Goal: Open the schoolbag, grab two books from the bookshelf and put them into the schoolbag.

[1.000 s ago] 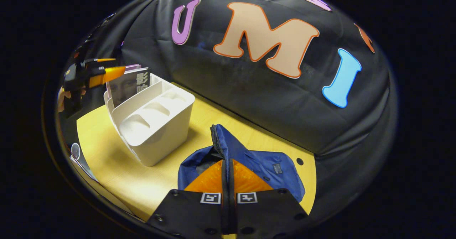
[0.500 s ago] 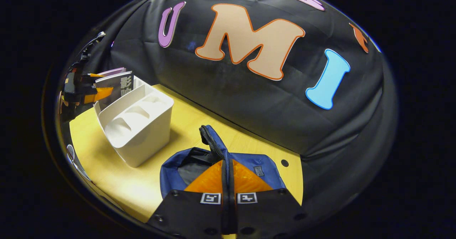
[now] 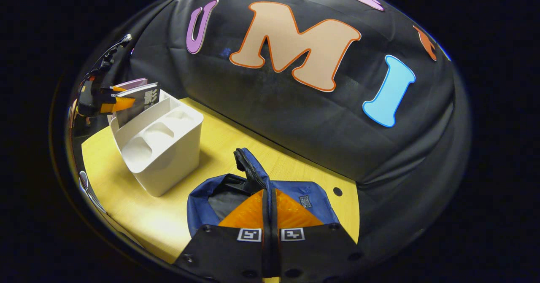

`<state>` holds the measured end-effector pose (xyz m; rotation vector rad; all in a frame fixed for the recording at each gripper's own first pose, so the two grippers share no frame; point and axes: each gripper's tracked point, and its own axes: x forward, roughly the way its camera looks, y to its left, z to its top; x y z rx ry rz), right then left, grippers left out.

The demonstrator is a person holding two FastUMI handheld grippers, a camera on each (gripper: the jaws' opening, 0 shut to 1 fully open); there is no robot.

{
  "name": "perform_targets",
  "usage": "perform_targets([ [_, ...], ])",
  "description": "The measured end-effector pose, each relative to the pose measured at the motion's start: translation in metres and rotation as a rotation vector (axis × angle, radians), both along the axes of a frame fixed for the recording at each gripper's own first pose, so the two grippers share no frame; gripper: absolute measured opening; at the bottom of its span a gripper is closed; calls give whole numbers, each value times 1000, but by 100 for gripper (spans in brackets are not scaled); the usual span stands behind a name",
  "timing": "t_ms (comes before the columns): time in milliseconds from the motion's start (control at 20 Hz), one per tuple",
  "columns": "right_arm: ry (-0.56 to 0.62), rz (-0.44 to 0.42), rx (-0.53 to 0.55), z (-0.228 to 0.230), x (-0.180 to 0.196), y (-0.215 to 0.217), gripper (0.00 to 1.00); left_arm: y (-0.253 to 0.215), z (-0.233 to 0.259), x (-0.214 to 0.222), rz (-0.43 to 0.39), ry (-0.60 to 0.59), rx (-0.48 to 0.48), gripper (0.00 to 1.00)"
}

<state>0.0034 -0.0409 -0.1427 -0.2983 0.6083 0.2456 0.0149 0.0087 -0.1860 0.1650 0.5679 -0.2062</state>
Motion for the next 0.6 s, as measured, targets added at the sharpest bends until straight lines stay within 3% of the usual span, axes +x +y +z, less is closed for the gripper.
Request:
perform_targets([
  [350, 3, -1, -2, -3, -2, -3, 3, -8, 51, 14, 32, -82, -109, 29],
  [600, 7, 13, -4, -3, -2, -2, 3, -10, 34, 6, 3, 6, -99, 26],
])
